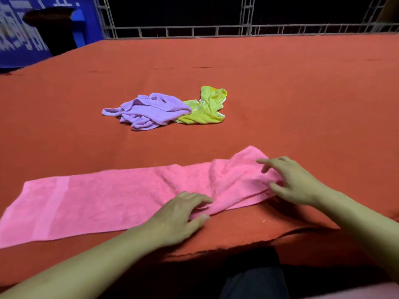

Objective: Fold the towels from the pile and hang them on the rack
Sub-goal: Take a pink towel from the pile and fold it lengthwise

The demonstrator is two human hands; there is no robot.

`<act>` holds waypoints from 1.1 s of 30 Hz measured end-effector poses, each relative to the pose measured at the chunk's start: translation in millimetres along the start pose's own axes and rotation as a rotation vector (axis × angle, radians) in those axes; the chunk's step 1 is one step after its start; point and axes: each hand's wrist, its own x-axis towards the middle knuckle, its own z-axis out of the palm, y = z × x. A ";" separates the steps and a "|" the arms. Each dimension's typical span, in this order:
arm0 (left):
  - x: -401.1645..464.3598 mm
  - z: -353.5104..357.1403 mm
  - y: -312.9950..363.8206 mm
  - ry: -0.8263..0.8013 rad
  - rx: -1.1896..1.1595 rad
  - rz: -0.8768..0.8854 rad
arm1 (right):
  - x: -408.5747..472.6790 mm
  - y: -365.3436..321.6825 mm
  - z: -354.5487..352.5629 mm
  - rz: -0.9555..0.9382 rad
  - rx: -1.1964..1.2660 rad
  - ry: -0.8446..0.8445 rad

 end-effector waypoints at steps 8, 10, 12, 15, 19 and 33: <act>-11.1 -23.5 -18.0 -0.006 0.291 -0.020 | 71.8 -107.0 46.2 -0.146 0.213 0.106; -18.6 -30.3 -24.0 -0.038 0.310 -0.135 | 86.1 -126.4 60.7 -0.158 0.236 0.064; -26.4 -37.0 -35.4 -0.081 0.313 -0.230 | 97.8 -139.9 73.5 -0.176 0.260 -0.006; -37.8 -45.0 -58.5 -0.166 0.363 -0.270 | 111.0 -152.2 90.2 -0.187 0.304 -0.076; -47.0 -49.1 -68.8 -0.254 0.402 -0.251 | 125.3 -169.8 108.3 -0.205 0.361 -0.043; -52.0 -51.6 -76.4 -0.033 0.545 -0.120 | 177.4 -205.1 104.0 -0.038 0.234 -0.028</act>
